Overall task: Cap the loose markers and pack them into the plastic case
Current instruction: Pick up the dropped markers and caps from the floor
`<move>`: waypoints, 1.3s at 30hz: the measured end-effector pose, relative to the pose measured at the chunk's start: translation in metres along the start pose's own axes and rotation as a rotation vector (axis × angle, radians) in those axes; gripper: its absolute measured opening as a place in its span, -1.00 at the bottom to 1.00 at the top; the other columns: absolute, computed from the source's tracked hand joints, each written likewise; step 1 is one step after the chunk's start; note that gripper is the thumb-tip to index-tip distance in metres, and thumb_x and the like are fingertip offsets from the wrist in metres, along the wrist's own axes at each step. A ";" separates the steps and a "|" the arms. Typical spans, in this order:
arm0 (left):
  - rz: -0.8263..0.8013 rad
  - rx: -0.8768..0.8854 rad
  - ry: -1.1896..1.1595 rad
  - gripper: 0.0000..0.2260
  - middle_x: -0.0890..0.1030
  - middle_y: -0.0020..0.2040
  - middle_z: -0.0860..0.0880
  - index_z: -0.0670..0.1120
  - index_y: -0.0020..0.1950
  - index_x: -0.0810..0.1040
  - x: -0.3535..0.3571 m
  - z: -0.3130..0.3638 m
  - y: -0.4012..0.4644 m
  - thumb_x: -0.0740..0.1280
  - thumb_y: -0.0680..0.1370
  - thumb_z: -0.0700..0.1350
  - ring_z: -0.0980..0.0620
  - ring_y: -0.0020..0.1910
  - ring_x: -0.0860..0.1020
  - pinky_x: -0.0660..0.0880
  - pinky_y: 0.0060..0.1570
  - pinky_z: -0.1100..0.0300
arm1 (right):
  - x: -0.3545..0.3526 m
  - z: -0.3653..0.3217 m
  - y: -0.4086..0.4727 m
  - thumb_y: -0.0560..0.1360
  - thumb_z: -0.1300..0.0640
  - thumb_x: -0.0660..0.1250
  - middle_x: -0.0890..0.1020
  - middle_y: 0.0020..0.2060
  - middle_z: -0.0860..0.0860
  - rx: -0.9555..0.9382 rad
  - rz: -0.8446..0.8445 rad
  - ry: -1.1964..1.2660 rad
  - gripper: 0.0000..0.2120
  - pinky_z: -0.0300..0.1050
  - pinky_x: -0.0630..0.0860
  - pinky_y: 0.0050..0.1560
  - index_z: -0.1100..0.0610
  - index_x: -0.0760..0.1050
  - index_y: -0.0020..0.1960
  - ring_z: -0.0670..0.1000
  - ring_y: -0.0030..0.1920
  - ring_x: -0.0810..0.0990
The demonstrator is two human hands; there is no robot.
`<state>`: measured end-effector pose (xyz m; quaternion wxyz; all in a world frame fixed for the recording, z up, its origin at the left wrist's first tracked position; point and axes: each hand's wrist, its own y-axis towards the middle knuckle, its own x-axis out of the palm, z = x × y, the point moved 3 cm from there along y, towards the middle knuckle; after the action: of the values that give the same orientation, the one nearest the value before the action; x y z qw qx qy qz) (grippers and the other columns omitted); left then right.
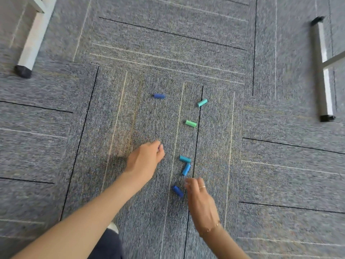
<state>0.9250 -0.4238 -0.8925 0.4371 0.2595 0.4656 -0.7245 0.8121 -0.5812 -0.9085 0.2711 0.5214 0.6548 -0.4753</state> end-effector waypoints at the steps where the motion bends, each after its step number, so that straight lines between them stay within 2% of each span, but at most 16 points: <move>1: 0.017 0.024 -0.006 -0.79 0.45 -0.29 0.05 -0.10 -0.11 0.39 -0.002 0.001 0.003 0.06 0.65 -0.08 0.20 -0.45 0.37 0.28 -0.52 0.34 | 0.002 -0.009 -0.002 0.50 0.11 0.23 0.56 -0.18 0.01 -0.007 0.008 0.024 -0.83 -0.41 0.05 -0.76 0.18 0.48 0.00 -0.18 -0.57 0.24; 3: 0.045 0.080 -0.008 -0.83 0.53 -0.18 0.04 -0.12 0.04 0.46 -0.005 0.007 0.006 0.10 0.64 -0.12 0.18 -0.37 0.45 0.32 -0.48 0.35 | 0.009 -0.022 -0.001 0.52 -0.09 0.02 0.53 -0.17 -0.01 -0.026 -0.017 0.033 -0.67 -0.43 0.13 -0.72 0.13 0.42 -0.01 -0.17 -0.51 0.31; 5: 0.060 0.118 0.020 -0.81 0.55 -0.15 0.04 -0.11 0.12 0.46 -0.009 0.015 0.010 0.09 0.64 -0.11 0.16 -0.36 0.48 0.32 -0.49 0.36 | 0.015 -0.027 0.005 0.51 -0.09 0.02 0.53 -0.21 -0.04 -0.064 -0.064 -0.019 -0.73 -0.38 0.28 -0.73 0.08 0.34 -0.01 -0.14 -0.51 0.41; 8: 0.061 0.153 0.178 -0.74 0.47 -0.33 0.03 -0.13 0.15 0.37 -0.013 0.024 0.017 -0.02 0.67 -0.04 0.14 -0.51 0.37 0.27 -0.57 0.35 | 0.020 -0.025 0.009 0.51 0.02 0.20 0.58 -0.22 -0.02 -0.188 -0.027 -0.156 -0.83 -0.32 0.36 -0.73 0.11 0.34 0.00 -0.10 -0.48 0.51; 10: 0.025 0.232 0.271 -0.71 0.45 -0.36 0.04 -0.12 0.21 0.29 -0.011 0.029 0.019 -0.06 0.66 0.02 0.13 -0.55 0.33 0.32 -0.58 0.32 | 0.020 -0.023 0.005 0.37 0.17 0.39 0.60 -0.17 0.05 -0.272 -0.021 -0.221 -0.68 -0.28 0.40 -0.72 0.16 0.35 0.05 -0.05 -0.42 0.55; 13: -0.123 0.456 0.373 -0.65 0.51 -0.27 0.05 -0.11 0.33 0.21 0.008 0.043 0.010 -0.04 0.66 0.07 0.10 -0.47 0.43 0.42 -0.48 0.27 | 0.017 -0.021 0.000 0.39 0.24 0.17 0.58 -0.17 0.06 -0.329 -0.010 -0.283 -0.74 -0.24 0.43 -0.70 0.18 0.35 0.08 -0.01 -0.37 0.56; 15: -0.160 0.481 0.433 -0.61 0.57 -0.17 0.01 -0.12 0.40 0.15 0.021 0.049 0.003 0.00 0.66 0.08 0.04 -0.33 0.55 0.47 -0.38 0.21 | 0.019 -0.018 -0.005 0.36 0.21 0.07 0.52 -0.16 0.04 -0.340 -0.013 -0.286 -0.73 -0.25 0.41 -0.70 0.15 0.36 0.04 -0.03 -0.36 0.54; 17: -0.157 0.417 0.506 -0.62 0.60 -0.07 -0.05 -0.12 0.43 0.11 0.035 0.050 0.001 0.03 0.67 0.01 -0.03 -0.18 0.61 0.44 -0.31 0.13 | 0.015 -0.009 -0.008 0.32 0.23 0.25 0.49 -0.18 0.03 -0.227 0.012 -0.243 -0.77 -0.26 0.37 -0.71 0.11 0.36 -0.03 -0.03 -0.39 0.53; 19: -0.120 0.347 0.577 -0.66 0.60 -0.07 -0.05 -0.14 0.41 0.14 0.043 0.053 0.002 0.07 0.67 -0.09 -0.05 -0.19 0.62 0.37 -0.35 0.14 | 0.007 0.003 -0.009 0.27 0.34 0.42 0.55 -0.15 0.10 0.053 0.106 -0.109 -0.65 -0.25 0.34 -0.66 0.14 0.38 -0.03 0.04 -0.42 0.52; 22: -0.143 0.260 0.596 -0.71 0.51 -0.24 -0.02 -0.17 0.35 0.20 0.045 0.056 0.003 0.12 0.64 -0.18 0.03 -0.45 0.45 0.24 -0.53 0.19 | -0.003 0.004 0.000 0.52 0.36 0.13 0.47 -0.03 0.32 0.343 0.284 0.184 -0.85 -0.29 0.36 -0.49 0.31 0.39 0.07 0.19 -0.36 0.42; 26: -0.157 0.100 0.226 -0.78 0.49 -0.32 0.06 -0.16 0.10 0.41 0.031 0.036 0.010 0.07 0.63 -0.06 0.09 -0.45 0.47 0.42 -0.49 0.25 | -0.012 -0.007 0.019 0.51 0.24 0.15 0.50 -0.02 0.23 0.380 0.511 0.245 -0.82 -0.26 0.20 -0.61 0.29 0.46 0.03 0.10 -0.50 0.44; 29: -0.210 -0.223 -0.267 -0.62 0.32 -0.46 0.07 -0.09 -0.31 0.36 0.011 0.016 0.014 0.02 0.65 0.01 0.14 -0.60 0.19 0.19 -0.59 0.33 | -0.033 0.016 0.031 0.57 0.13 0.12 0.45 0.01 0.22 0.546 0.618 0.257 -0.73 -0.20 0.30 -0.49 0.26 0.49 0.11 0.13 -0.41 0.47; 31: -0.207 -0.501 -0.724 -0.62 0.38 -0.38 0.03 -0.10 -0.24 0.37 -0.003 0.000 0.022 -0.01 0.65 0.05 0.14 -0.57 0.16 0.15 -0.63 0.32 | -0.045 0.033 0.042 0.59 0.14 0.14 0.45 0.00 0.23 0.550 0.641 0.206 -0.73 -0.15 0.32 -0.42 0.27 0.49 0.12 0.15 -0.35 0.48; 34: -0.181 -0.647 -1.152 -0.73 0.38 -0.33 0.01 -0.10 -0.14 0.36 -0.018 -0.010 0.033 0.04 0.65 0.02 0.16 -0.56 0.23 0.14 -0.70 0.36 | -0.049 0.048 0.060 0.57 0.16 0.20 0.49 -0.06 0.21 0.457 0.530 0.009 -0.81 -0.14 0.36 -0.49 0.27 0.49 0.03 0.20 -0.29 0.53; 37: -0.171 -0.685 -1.311 -0.77 0.33 -0.35 0.02 -0.08 -0.18 0.35 -0.023 -0.012 0.041 0.10 0.63 -0.03 0.14 -0.46 0.33 0.17 -0.70 0.37 | -0.050 0.061 0.068 0.49 0.16 0.32 0.52 -0.17 0.21 0.308 0.414 -0.160 -0.85 -0.14 0.41 -0.58 0.27 0.47 -0.12 0.22 -0.32 0.56; 39: -0.180 -0.677 -1.328 -0.81 0.30 -0.37 0.03 -0.09 -0.17 0.34 -0.025 -0.009 0.045 0.12 0.62 -0.06 0.13 -0.42 0.31 0.17 -0.70 0.38 | -0.057 0.075 0.070 0.53 0.03 0.24 0.50 -0.14 0.18 0.384 0.392 -0.118 -0.74 -0.16 0.38 -0.56 0.25 0.42 -0.09 0.16 -0.39 0.51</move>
<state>0.9760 -0.4143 -0.8966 0.6212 -0.4197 0.3208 -0.5788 0.8845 -0.6731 -0.9142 0.2918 0.6513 0.4224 -0.5588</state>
